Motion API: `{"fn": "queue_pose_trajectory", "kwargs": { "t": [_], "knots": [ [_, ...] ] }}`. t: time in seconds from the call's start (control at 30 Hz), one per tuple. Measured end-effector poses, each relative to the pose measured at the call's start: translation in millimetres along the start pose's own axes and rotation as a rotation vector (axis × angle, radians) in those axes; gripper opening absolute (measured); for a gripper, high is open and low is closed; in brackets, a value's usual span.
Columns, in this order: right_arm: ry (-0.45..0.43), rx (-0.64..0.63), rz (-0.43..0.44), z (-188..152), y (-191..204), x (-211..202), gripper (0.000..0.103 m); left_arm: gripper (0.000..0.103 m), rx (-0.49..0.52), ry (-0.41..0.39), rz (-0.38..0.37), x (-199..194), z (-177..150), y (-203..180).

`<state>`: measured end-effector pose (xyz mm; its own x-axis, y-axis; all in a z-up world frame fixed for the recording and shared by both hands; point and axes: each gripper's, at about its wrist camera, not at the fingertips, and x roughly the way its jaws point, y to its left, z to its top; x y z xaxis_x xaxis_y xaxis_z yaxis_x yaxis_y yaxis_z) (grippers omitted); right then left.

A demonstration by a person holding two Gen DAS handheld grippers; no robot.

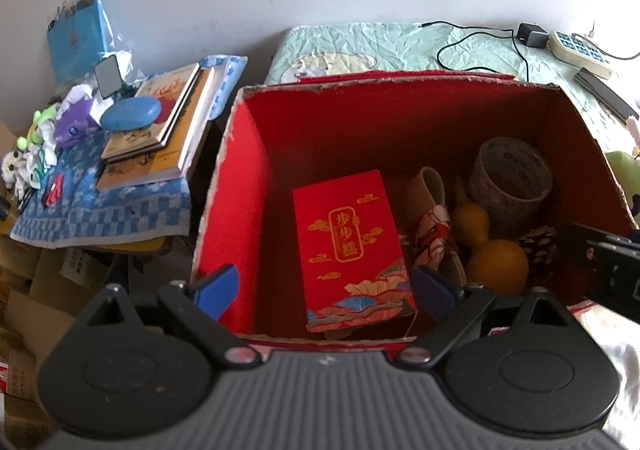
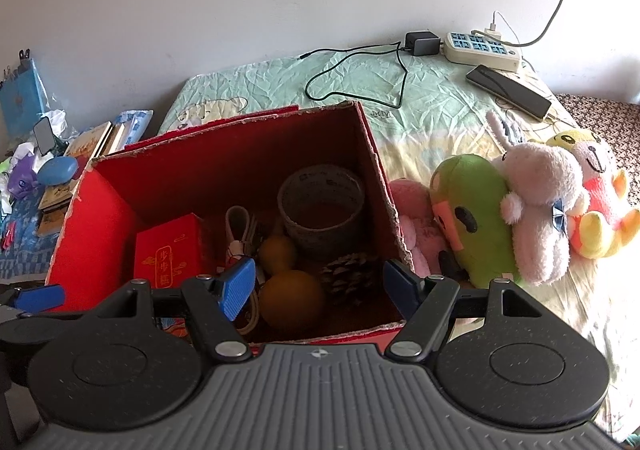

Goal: Organize objects

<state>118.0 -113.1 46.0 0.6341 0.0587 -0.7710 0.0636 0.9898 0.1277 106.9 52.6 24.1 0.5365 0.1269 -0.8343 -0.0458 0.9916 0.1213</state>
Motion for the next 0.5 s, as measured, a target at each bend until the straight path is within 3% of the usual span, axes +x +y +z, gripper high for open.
{"fn": "queue_pose_trajectory", "kwargs": {
  "t": [0.5],
  "knots": [
    [0.013, 0.007, 0.003, 3.0, -2.5, 8.5, 0.073, 0.094, -0.041, -0.017, -0.032, 5.4, 1.0, 5.0]
  ]
}}
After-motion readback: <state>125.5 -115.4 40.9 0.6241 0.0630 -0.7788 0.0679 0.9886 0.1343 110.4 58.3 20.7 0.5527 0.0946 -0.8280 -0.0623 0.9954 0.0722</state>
